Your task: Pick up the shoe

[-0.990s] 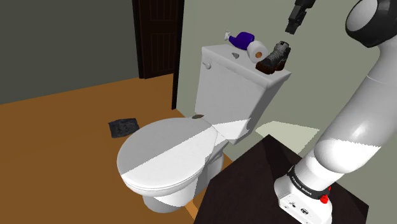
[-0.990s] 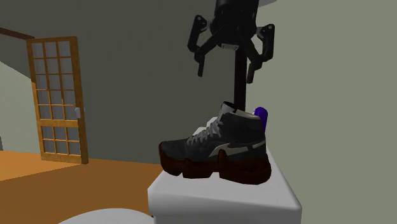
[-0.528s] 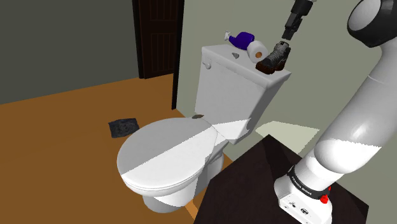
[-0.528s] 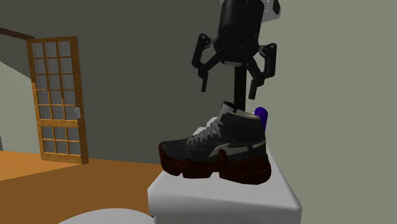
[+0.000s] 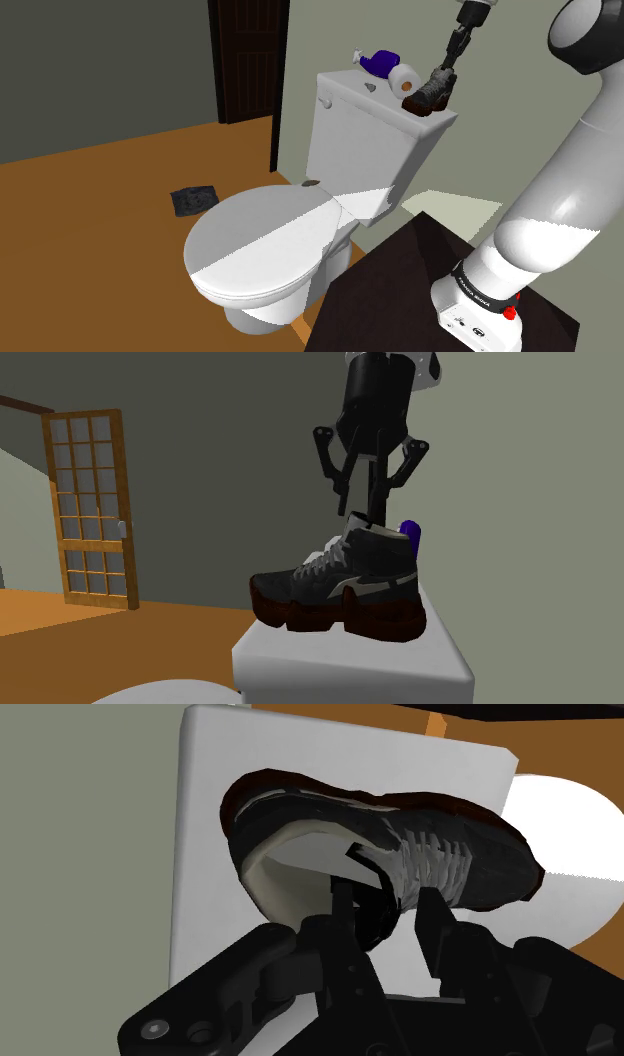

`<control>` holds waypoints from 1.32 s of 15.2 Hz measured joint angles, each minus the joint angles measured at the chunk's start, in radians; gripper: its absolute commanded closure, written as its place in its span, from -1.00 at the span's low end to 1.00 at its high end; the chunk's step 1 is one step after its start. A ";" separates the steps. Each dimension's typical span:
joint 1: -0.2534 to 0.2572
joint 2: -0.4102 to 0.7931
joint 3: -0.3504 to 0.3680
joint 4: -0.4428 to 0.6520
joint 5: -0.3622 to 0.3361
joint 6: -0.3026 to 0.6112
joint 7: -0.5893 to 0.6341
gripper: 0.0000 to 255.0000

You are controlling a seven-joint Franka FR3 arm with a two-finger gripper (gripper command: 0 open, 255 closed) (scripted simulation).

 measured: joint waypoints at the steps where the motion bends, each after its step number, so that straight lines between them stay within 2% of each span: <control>1: 0.000 0.000 0.000 0.000 0.000 0.000 0.000 1.00; 5: -0.001 0.001 0.000 0.006 0.000 -0.005 0.000 1.00; 10: -0.017 0.038 -0.007 0.104 0.023 -0.077 -0.007 1.00; 20: -0.097 0.162 -0.023 0.402 0.112 -0.274 -0.027 1.00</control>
